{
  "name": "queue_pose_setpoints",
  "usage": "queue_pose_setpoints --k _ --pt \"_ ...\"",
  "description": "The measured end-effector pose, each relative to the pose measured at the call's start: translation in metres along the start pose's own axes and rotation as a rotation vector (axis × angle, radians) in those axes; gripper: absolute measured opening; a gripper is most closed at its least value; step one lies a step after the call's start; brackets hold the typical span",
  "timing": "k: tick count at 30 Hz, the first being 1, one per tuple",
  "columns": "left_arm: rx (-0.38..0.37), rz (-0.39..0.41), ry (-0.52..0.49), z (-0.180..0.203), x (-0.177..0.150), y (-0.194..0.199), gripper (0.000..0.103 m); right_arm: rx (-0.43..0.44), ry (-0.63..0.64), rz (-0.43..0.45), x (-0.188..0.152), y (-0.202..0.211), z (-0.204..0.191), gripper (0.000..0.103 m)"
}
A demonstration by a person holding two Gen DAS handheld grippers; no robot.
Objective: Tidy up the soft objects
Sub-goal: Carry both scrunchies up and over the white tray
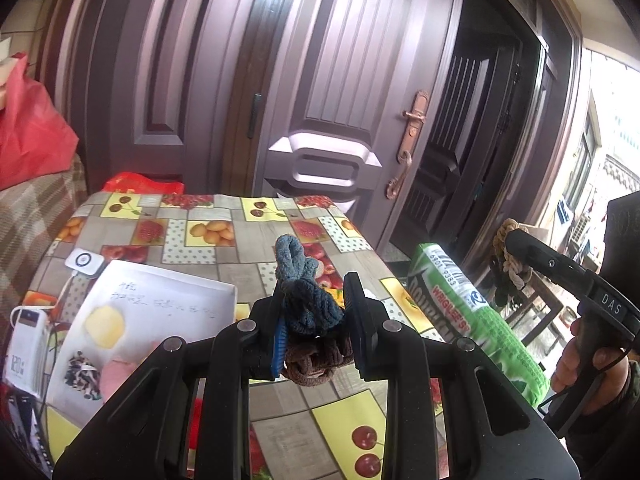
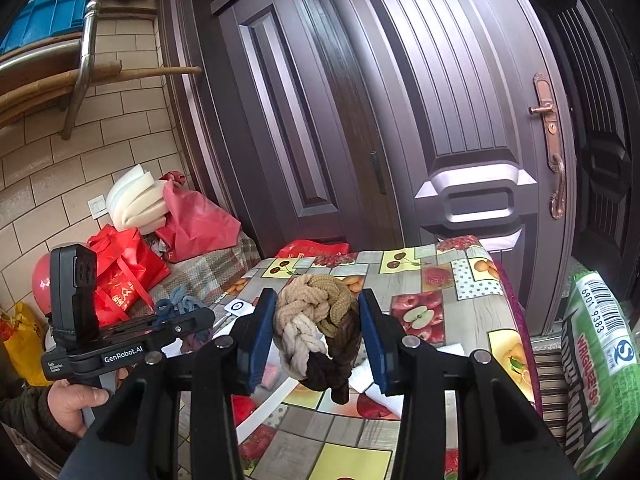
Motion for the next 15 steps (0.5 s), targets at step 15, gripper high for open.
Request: queue_pose_setpoints --k 15 --pt "0.024 0.024 0.029 -0.031 -0.007 0.027 0.025 0.013 0.021 -0.010 0.001 -0.010 -0.028 0.041"
Point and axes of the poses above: each gripper's, at about its wrist camera, not at the fingertips, and y roughly against the way its jaws point, z to its right, x to its top, the point moved 10 cm from there along -y, roughly the way its jaws point, and after that the axes turned 11 degrees about -z, right-handed, at the moved point
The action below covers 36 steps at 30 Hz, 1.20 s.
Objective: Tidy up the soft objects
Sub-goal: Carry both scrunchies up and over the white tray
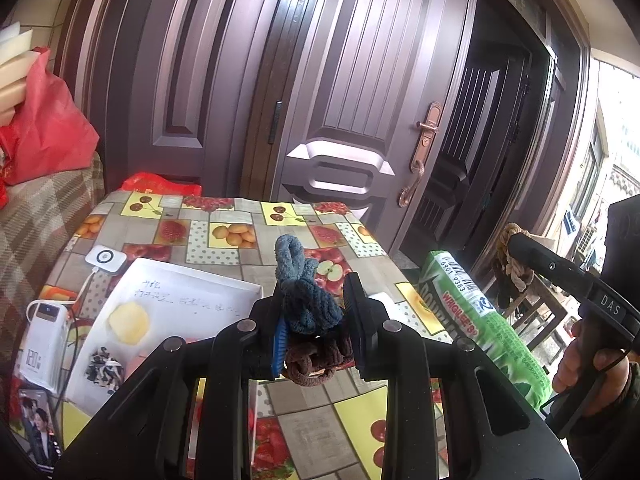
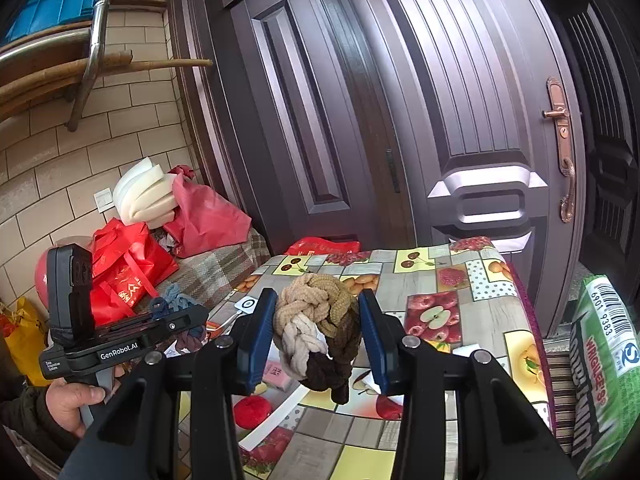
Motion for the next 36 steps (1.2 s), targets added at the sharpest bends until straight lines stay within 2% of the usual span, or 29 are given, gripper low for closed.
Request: queue_pose_setpoints --k 15,30,36 --pt "0.011 0.016 0.014 -0.028 0.000 0.021 0.025 0.016 0.012 0.005 0.001 -0.010 -0.031 0.041" --pt "0.013 0.021 0.023 -0.058 -0.002 0.036 0.025 0.021 0.010 0.006 0.002 -0.016 -0.040 0.041" --pt "0.022 0.024 0.026 -0.070 -0.001 0.041 0.025 0.034 0.022 0.010 0.007 -0.025 -0.061 0.041"
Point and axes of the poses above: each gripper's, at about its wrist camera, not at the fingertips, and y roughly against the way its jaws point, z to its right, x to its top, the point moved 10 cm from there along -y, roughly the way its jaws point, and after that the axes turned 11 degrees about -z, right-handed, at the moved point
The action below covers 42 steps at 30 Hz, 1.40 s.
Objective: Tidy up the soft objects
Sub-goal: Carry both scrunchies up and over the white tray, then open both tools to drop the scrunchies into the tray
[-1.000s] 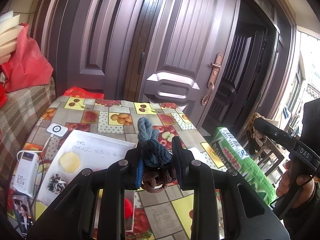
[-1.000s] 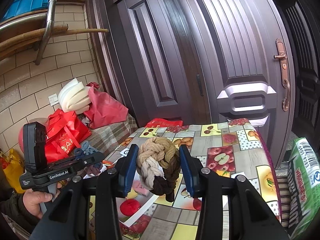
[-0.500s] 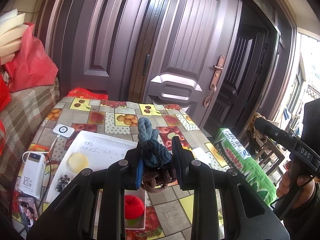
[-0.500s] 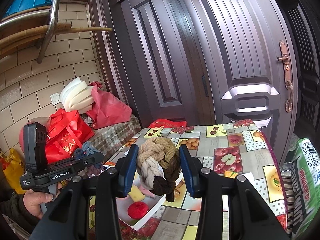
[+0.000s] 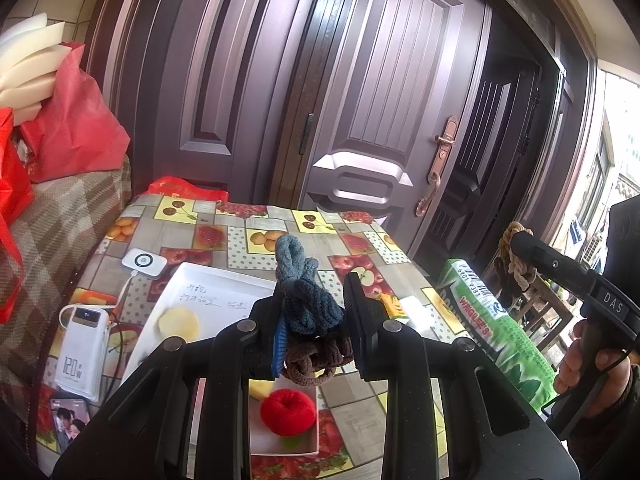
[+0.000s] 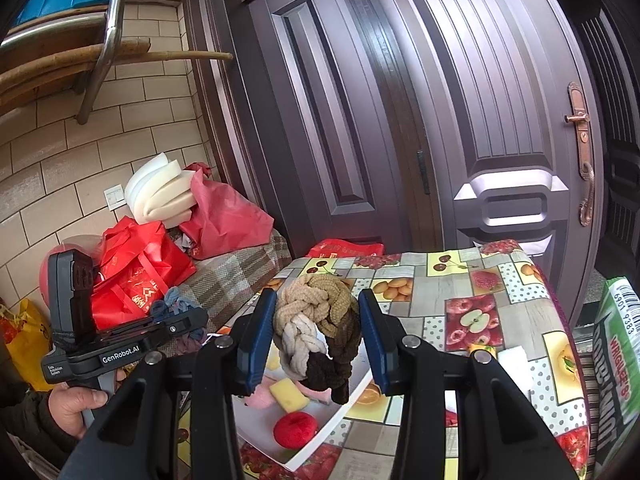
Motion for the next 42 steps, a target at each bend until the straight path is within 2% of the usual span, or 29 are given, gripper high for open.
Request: queue_pose_setpoints --k 11,24,42 --pt "0.005 0.001 0.015 -0.021 0.003 0.001 0.025 0.029 0.046 0.000 0.011 -0.018 -0.030 0.041" --pt "0.005 -0.015 0.038 -0.032 0.000 -0.010 0.025 0.041 0.059 -0.051 0.003 -0.043 -0.034 0.041" --pt "0.015 -0.087 0.102 -0.063 -0.012 -0.053 0.025 0.072 0.070 -0.162 -0.011 -0.103 -0.040 0.041"
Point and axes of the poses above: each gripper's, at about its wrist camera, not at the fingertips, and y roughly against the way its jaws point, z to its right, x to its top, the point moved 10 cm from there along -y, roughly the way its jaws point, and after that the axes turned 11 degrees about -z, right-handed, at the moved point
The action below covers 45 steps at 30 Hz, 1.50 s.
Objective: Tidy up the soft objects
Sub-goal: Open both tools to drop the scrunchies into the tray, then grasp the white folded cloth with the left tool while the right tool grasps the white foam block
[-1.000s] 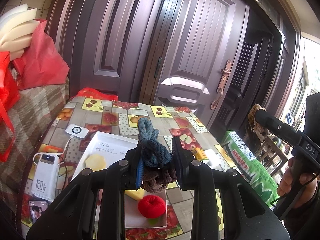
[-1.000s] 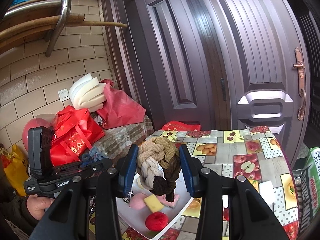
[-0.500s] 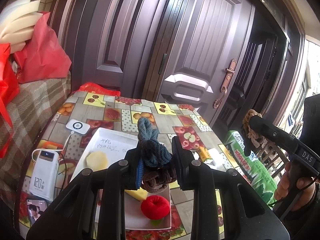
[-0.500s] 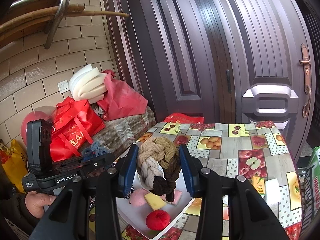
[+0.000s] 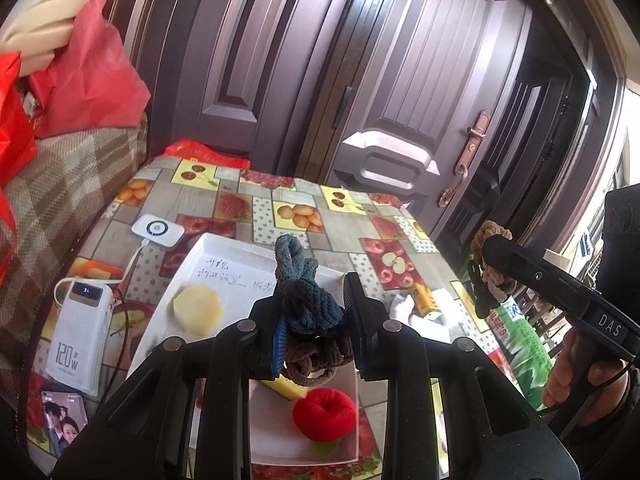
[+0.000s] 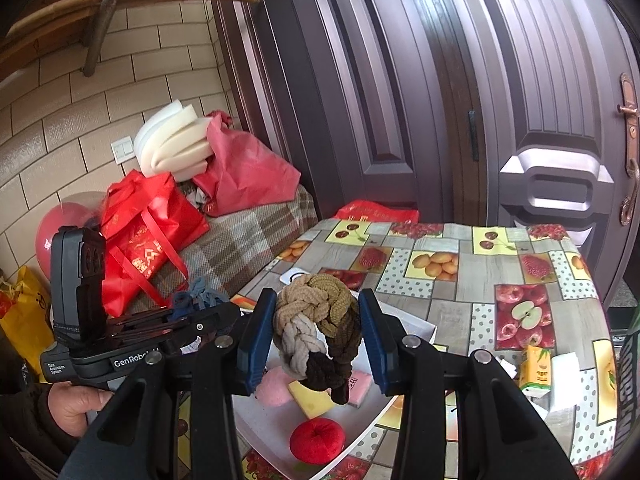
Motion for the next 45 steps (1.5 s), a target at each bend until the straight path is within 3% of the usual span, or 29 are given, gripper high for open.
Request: queue_pose_setpoints --k 17,18,20,21,22,23,25,28,40,45 --pt "0.096 -0.119 0.138 -0.083 -0.016 -0.074 0.028 0.021 -0.001 -0.253 -0.040 -0.135 0.000 0.041" --pt "0.103 -0.125 0.144 -0.087 -0.017 -0.077 0.035 0.023 -0.003 -0.262 -0.041 -0.142 0.000 0.042" --pt "0.144 -0.134 0.161 -0.099 -0.018 -0.082 0.064 0.042 -0.008 -0.271 -0.042 -0.154 -0.001 0.044" --pt "0.169 -0.131 0.166 -0.105 -0.018 -0.083 0.087 0.057 -0.011 -0.270 -0.042 -0.158 -0.002 0.046" --pt "0.201 -0.122 0.171 -0.112 -0.017 -0.084 0.097 0.059 -0.013 -0.272 -0.042 -0.162 -0.003 0.056" --pt "0.218 -0.118 0.175 -0.116 -0.017 -0.083 0.100 0.043 -0.014 -0.272 -0.043 -0.166 -0.001 0.072" --pt "0.238 -0.118 0.182 -0.123 -0.017 -0.084 0.101 0.021 -0.023 -0.273 -0.045 -0.170 0.003 0.091" --pt "0.246 -0.122 0.197 -0.130 -0.020 -0.086 0.101 -0.009 -0.023 -0.296 -0.053 -0.172 0.008 0.103" --pt "0.224 -0.102 0.169 -0.108 -0.014 -0.072 0.101 -0.061 -0.063 -0.256 -0.056 -0.139 0.015 0.103" --pt "0.205 -0.057 0.142 -0.089 -0.004 -0.049 0.101 -0.121 -0.111 -0.167 -0.046 -0.095 0.027 0.103"
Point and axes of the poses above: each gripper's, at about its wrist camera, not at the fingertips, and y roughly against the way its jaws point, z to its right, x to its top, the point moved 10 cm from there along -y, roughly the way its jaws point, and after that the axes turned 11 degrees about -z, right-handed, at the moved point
